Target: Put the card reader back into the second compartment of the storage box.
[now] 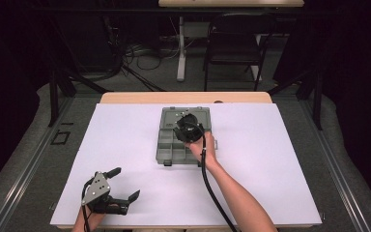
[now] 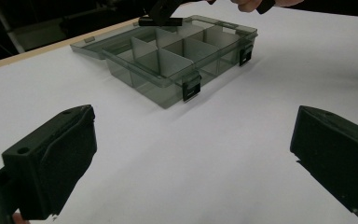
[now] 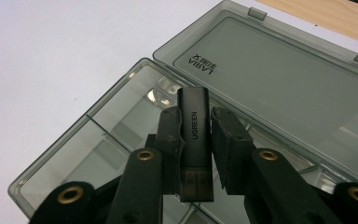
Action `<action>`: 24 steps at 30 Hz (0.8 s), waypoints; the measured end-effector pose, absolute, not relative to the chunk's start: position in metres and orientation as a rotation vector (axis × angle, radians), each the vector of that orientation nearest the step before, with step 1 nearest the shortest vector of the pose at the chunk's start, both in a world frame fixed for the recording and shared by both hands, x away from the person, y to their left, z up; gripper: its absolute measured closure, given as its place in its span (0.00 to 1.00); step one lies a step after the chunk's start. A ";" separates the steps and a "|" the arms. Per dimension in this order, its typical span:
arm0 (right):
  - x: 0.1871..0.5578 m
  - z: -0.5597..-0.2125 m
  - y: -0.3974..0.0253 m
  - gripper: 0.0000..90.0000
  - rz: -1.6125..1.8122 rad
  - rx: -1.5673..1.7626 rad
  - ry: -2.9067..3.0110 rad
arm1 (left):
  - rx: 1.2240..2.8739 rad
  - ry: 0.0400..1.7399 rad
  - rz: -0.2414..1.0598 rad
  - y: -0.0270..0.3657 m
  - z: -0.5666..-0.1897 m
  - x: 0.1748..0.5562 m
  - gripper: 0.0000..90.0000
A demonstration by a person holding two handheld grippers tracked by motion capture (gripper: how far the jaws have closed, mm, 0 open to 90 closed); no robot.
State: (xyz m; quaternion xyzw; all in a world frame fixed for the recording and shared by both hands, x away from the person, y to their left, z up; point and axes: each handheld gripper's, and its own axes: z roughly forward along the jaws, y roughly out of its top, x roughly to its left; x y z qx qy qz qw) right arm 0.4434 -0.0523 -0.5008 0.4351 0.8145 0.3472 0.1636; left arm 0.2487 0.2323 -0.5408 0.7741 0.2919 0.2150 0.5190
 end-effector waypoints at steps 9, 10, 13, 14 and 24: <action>0.450 -0.506 -0.045 0.82 0.966 1.279 2.308 | 1.860 0.702 0.519 0.233 -0.541 0.249 0.01; 0.451 -0.506 -0.045 0.82 0.962 1.285 2.311 | 1.862 0.702 0.520 0.232 -0.541 0.249 0.01; 0.452 -0.508 -0.043 0.82 0.956 1.303 2.304 | 1.864 0.696 0.520 0.232 -0.541 0.249 0.01; 0.451 -0.508 -0.042 0.82 0.946 1.303 2.307 | 1.862 0.697 0.519 0.232 -0.541 0.248 0.01; 0.453 -0.513 -0.042 0.82 0.911 1.336 2.304 | 1.864 0.698 0.521 0.233 -0.541 0.248 0.01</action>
